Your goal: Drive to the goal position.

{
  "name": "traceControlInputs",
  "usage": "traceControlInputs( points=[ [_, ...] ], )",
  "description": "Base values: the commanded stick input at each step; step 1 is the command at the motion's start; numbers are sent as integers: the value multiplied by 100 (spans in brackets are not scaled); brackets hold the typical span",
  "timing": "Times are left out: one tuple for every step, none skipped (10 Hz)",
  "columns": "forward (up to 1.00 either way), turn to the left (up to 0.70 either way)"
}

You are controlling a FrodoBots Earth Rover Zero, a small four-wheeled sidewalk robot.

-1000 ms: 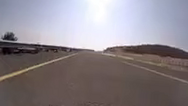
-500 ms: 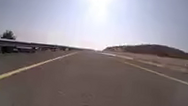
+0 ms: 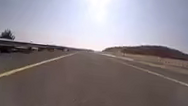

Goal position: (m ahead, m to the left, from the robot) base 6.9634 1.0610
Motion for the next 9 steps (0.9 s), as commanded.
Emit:
traceControlInputs(
  points=[
    [70,0],
    [70,0],
    [70,0],
    [70,0],
    [70,0],
    [70,0],
    [70,0],
    [70,0],
    [70,0]
  ],
)
